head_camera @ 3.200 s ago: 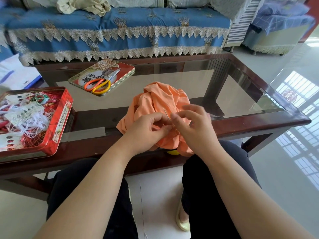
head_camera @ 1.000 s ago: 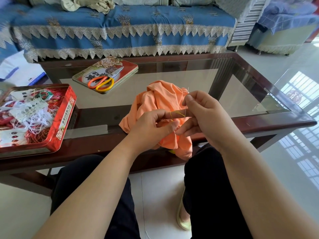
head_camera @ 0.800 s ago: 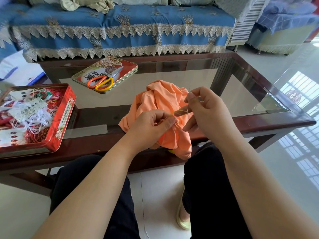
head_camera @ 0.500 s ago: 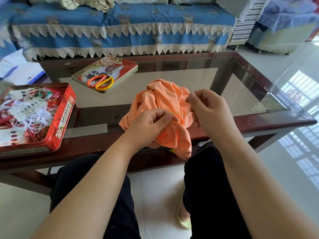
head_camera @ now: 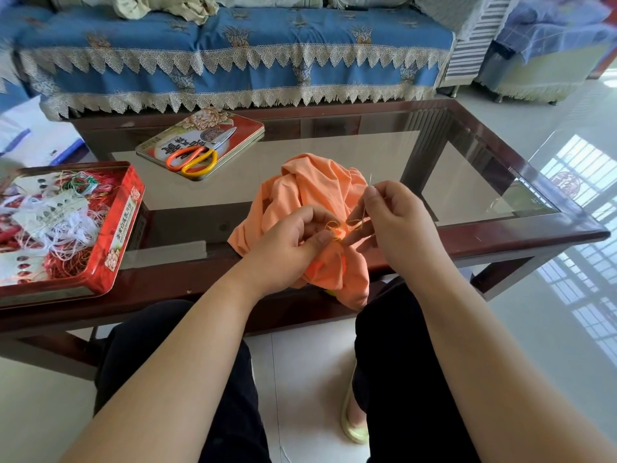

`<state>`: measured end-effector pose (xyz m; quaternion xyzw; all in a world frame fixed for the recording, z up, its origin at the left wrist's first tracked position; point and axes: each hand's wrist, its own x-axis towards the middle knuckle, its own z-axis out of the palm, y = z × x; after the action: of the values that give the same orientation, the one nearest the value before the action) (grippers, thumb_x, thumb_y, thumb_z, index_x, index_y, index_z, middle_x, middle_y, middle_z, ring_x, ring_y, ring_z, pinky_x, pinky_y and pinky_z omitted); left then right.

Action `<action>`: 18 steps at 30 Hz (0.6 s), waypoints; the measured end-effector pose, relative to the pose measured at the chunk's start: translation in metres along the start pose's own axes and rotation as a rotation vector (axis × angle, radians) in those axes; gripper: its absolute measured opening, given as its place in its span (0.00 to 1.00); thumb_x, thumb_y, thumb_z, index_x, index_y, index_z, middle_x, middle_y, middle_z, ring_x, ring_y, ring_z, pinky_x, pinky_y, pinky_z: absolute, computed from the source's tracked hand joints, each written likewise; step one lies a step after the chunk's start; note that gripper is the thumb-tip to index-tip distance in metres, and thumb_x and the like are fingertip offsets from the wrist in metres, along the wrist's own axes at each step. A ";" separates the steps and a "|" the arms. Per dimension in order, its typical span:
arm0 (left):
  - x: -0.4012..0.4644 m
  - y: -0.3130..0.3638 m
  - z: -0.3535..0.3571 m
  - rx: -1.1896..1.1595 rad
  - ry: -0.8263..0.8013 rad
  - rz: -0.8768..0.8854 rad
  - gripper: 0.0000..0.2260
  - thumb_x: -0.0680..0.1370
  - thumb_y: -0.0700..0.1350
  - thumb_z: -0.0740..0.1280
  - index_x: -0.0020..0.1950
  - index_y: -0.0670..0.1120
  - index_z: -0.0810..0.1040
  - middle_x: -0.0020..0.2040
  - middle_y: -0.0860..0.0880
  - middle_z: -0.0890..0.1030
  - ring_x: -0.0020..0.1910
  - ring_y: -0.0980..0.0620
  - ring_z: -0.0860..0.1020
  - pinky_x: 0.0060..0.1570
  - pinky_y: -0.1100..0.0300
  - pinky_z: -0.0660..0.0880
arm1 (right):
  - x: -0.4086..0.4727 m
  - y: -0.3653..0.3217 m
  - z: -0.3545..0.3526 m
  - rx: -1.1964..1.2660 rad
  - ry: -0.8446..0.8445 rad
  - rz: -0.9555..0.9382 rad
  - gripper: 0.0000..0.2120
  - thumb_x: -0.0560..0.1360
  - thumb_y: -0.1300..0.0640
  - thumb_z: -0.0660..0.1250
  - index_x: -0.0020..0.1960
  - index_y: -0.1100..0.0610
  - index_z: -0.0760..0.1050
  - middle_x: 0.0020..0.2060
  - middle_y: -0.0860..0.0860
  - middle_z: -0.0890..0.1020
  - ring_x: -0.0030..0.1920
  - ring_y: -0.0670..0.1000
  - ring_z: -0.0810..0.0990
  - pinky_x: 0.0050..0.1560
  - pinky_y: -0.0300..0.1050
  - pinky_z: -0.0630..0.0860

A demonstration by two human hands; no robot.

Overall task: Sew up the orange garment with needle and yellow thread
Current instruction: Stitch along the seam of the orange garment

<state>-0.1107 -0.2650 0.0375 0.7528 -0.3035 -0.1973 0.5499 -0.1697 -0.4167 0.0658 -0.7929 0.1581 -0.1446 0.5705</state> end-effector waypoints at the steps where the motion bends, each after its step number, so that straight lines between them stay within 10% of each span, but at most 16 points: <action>1: 0.000 0.000 0.000 0.000 -0.007 0.002 0.07 0.82 0.45 0.61 0.55 0.57 0.74 0.50 0.57 0.82 0.50 0.63 0.79 0.50 0.70 0.75 | 0.000 -0.001 0.000 0.002 -0.009 0.000 0.11 0.83 0.56 0.56 0.50 0.62 0.71 0.37 0.51 0.82 0.31 0.52 0.83 0.33 0.46 0.81; 18: -0.002 0.004 0.001 0.150 -0.125 0.023 0.07 0.79 0.45 0.67 0.52 0.57 0.75 0.47 0.61 0.79 0.45 0.71 0.77 0.41 0.74 0.74 | 0.031 -0.043 0.002 0.013 -0.023 -0.254 0.09 0.83 0.58 0.56 0.44 0.57 0.70 0.35 0.52 0.82 0.22 0.48 0.74 0.22 0.40 0.70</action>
<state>-0.1137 -0.2658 0.0407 0.7746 -0.3598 -0.2142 0.4740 -0.1368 -0.4151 0.1081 -0.8044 0.0487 -0.2075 0.5545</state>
